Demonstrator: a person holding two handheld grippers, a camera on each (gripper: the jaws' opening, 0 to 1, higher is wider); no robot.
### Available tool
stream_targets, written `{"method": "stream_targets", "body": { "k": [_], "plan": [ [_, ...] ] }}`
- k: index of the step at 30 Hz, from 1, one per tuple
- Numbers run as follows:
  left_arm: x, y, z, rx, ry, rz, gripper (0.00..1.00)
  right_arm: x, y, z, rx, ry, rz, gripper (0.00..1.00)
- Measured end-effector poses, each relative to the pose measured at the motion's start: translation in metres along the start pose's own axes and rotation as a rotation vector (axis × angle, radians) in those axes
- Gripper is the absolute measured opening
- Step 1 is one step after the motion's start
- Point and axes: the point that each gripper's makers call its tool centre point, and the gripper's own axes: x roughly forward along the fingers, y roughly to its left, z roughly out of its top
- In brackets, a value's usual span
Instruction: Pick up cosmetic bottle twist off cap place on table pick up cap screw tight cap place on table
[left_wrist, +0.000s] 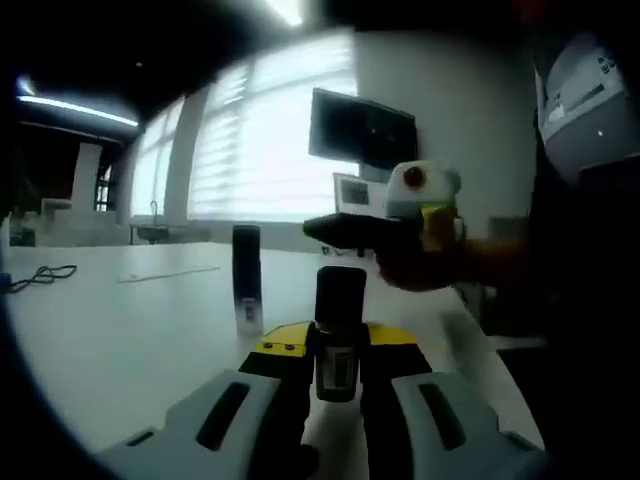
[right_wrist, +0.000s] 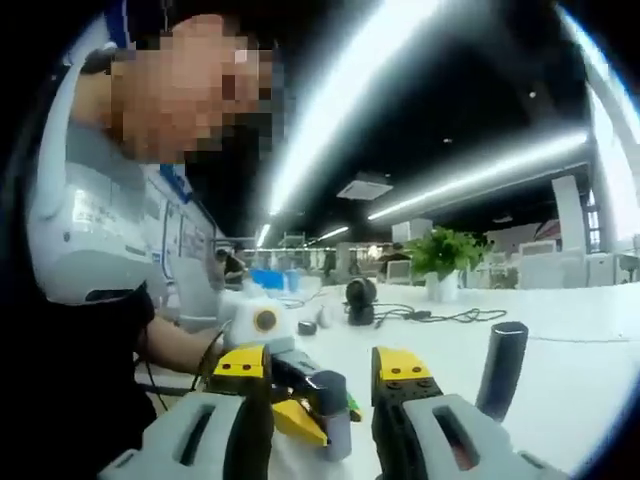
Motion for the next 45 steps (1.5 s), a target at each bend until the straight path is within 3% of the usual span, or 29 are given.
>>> {"method": "stream_targets", "body": {
  "k": [4,7,9,13,16,21,25,29,32,36,45],
  "plan": [
    [0.000,0.002,-0.001,0.017,0.003,0.019,0.08,-0.003,-0.001,0.004,-0.051,0.003,-0.107,0.34],
    [0.001,0.005,-0.001,0.027,0.007,0.033,0.08,-0.005,-0.003,0.016,0.002,-0.064,-0.220,0.33],
    [0.001,0.006,-0.001,0.031,0.006,0.041,0.08,-0.004,0.000,0.012,-0.007,-0.045,-0.255,0.32],
    [-0.001,0.023,0.001,0.026,0.000,0.152,0.08,-0.004,-0.005,0.007,-0.001,-0.031,-0.362,0.32],
    [-0.003,0.030,0.003,0.036,-0.005,0.196,0.08,-0.008,-0.017,0.003,0.004,-0.020,-0.459,0.31],
    [-0.004,0.031,0.004,0.053,-0.007,0.223,0.08,0.009,-0.008,-0.013,0.004,0.008,-0.490,0.29],
    [-0.003,0.033,0.002,0.073,0.005,0.237,0.08,0.019,-0.009,-0.018,-0.024,0.025,-0.558,0.29],
    [-0.007,0.043,0.003,0.057,-0.002,0.272,0.08,0.020,-0.018,-0.023,-0.109,0.057,-0.656,0.27],
    [-0.008,0.047,0.003,0.049,-0.007,0.283,0.08,0.028,-0.016,-0.022,-0.095,0.045,-0.659,0.25],
    [-0.007,0.043,0.002,0.055,-0.003,0.270,0.08,0.035,-0.016,-0.022,-0.149,0.058,-0.665,0.23],
    [-0.006,0.042,0.000,0.060,0.005,0.266,0.08,0.031,-0.023,-0.027,-0.145,0.077,-0.681,0.18]
  ]
}}
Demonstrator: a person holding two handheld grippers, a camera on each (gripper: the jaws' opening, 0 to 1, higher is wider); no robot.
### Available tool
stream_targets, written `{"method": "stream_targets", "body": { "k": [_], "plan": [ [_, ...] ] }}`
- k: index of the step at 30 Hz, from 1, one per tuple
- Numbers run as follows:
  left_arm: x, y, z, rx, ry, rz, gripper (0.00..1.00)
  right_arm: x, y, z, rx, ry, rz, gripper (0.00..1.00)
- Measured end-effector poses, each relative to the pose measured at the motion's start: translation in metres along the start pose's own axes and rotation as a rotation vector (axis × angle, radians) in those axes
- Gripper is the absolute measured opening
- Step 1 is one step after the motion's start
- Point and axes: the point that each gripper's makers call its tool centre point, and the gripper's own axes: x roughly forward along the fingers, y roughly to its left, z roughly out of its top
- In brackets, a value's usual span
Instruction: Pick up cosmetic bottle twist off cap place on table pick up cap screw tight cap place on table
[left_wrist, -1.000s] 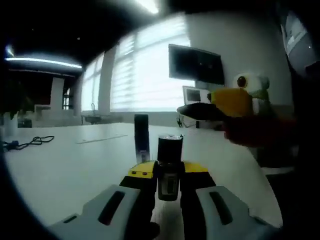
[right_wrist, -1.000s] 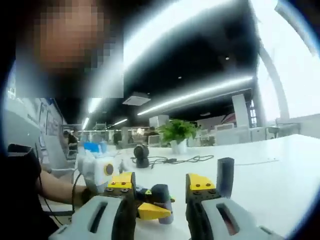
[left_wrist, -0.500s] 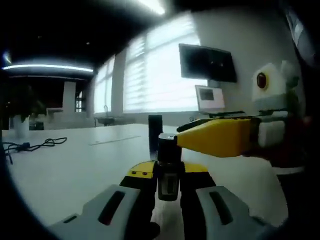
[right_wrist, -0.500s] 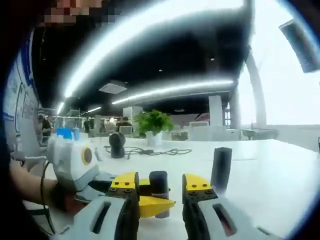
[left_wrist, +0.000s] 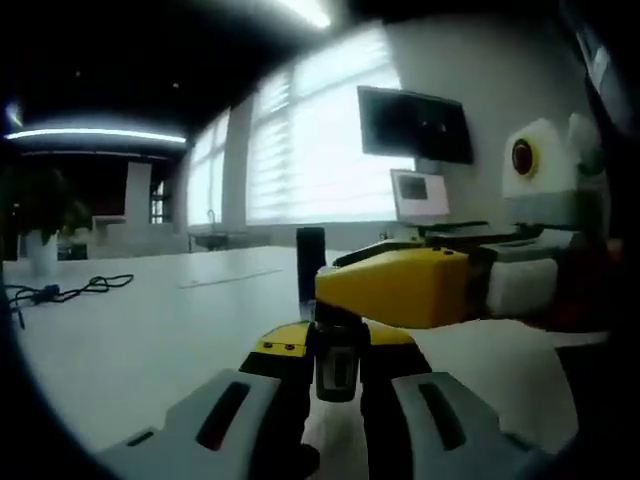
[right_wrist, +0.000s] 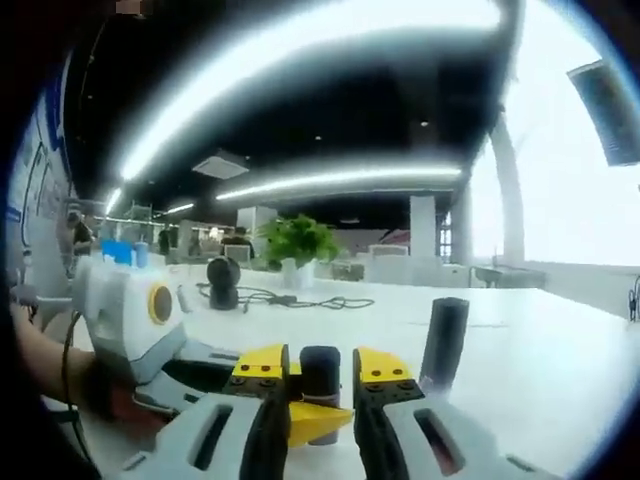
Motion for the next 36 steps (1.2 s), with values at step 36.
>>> {"method": "stream_targets", "body": {
  "k": [36],
  "plan": [
    [-0.002,-0.034,0.002,-0.011,0.000,-0.168,0.07,-0.021,0.000,-0.006,-0.055,0.069,0.301,0.08]
  ]
}}
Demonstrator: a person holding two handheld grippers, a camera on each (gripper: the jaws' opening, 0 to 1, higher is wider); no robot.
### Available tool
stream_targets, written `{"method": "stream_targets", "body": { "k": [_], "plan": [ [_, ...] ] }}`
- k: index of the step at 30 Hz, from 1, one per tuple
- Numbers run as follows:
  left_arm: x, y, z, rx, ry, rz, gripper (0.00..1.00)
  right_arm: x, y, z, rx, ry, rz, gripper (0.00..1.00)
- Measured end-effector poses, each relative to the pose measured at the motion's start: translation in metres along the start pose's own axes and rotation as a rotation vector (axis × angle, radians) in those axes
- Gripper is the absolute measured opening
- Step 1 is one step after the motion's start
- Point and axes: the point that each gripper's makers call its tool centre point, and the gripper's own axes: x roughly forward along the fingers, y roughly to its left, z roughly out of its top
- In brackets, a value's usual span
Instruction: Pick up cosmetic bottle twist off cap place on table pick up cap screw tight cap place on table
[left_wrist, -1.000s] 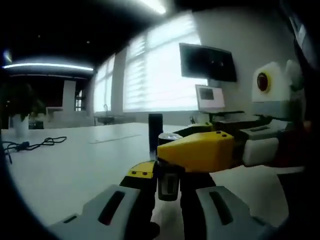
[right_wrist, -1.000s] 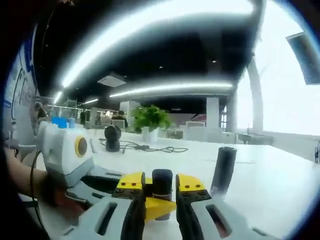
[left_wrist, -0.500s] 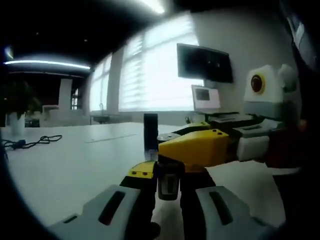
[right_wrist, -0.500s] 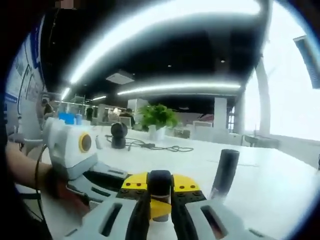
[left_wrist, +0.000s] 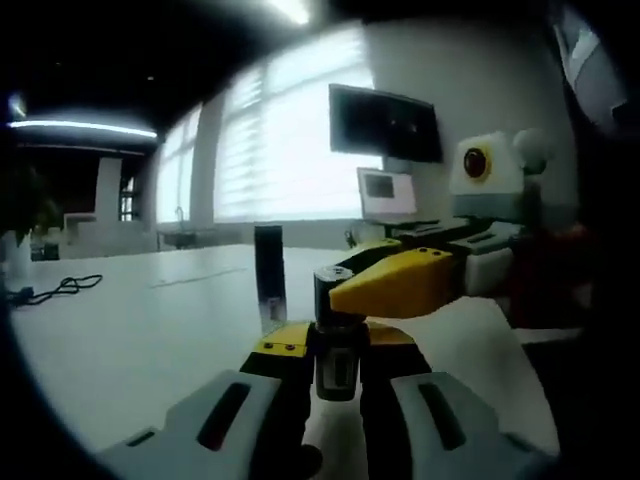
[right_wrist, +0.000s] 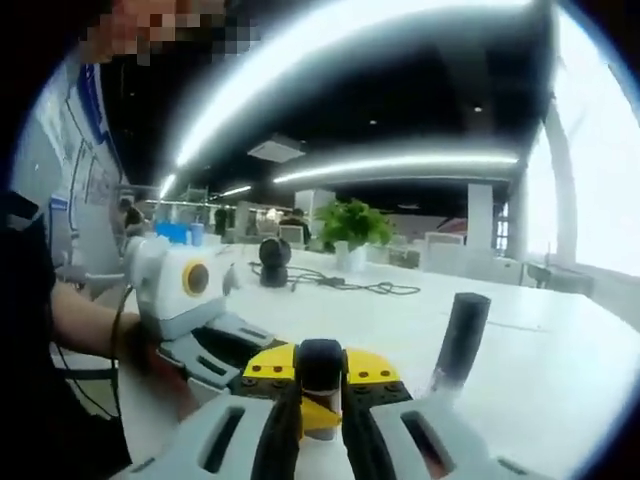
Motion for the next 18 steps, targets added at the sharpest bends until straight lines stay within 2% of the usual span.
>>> {"method": "stream_targets", "body": {
  "k": [6,12,18],
  "plan": [
    [0.000,-0.012,0.000,-0.009,-0.002,-0.056,0.07,-0.010,0.008,0.002,0.005,-0.004,0.127,0.08],
    [-0.002,-0.027,0.000,-0.020,0.000,-0.125,0.07,-0.019,0.015,0.002,-0.030,-0.002,0.257,0.08],
    [-0.002,-0.030,-0.002,-0.024,0.012,-0.141,0.07,-0.020,0.017,0.000,-0.021,0.010,0.331,0.08]
  ]
}}
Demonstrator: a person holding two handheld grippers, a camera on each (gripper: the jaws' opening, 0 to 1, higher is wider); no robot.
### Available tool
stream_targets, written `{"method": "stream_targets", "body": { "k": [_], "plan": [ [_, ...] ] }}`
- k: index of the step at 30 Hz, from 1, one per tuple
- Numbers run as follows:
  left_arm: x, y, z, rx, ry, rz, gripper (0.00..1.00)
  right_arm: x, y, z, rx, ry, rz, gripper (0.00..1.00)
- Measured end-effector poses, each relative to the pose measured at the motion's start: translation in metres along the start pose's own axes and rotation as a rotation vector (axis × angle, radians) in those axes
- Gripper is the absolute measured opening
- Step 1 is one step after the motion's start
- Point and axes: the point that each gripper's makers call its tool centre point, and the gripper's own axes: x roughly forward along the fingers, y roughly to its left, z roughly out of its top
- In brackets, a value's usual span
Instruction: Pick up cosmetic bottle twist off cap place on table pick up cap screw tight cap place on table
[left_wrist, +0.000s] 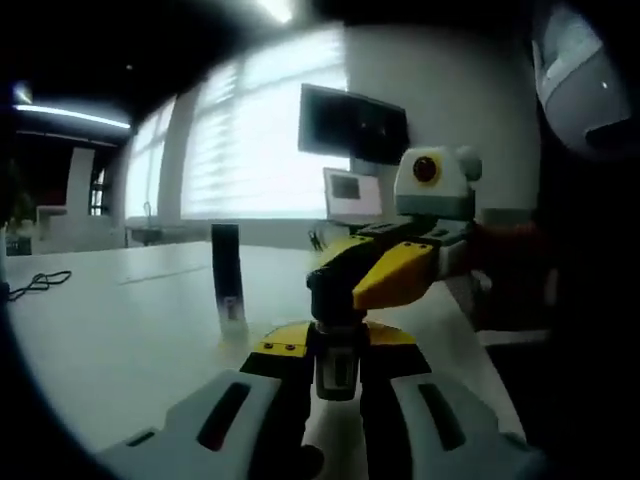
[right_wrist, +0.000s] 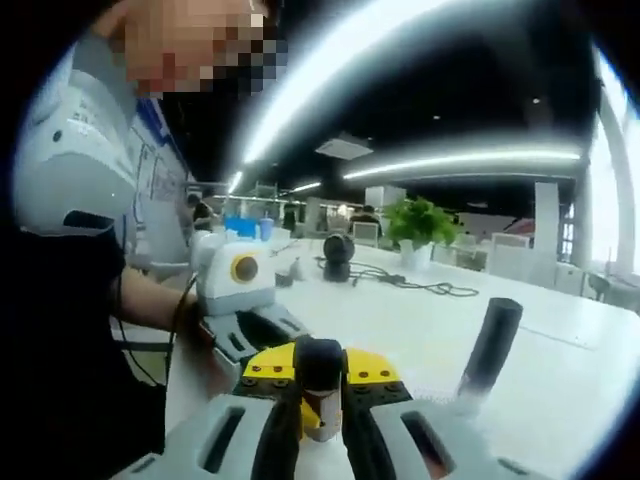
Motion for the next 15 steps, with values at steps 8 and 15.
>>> {"method": "stream_targets", "body": {
  "k": [8,15],
  "plan": [
    [-0.002,-0.016,0.003,-0.040,-0.011,-0.090,0.07,-0.008,0.015,0.004,-0.023,-0.031,0.211,0.08],
    [-0.003,-0.034,-0.002,-0.056,0.012,-0.190,0.08,-0.015,0.029,-0.002,-0.015,-0.017,0.384,0.08]
  ]
}}
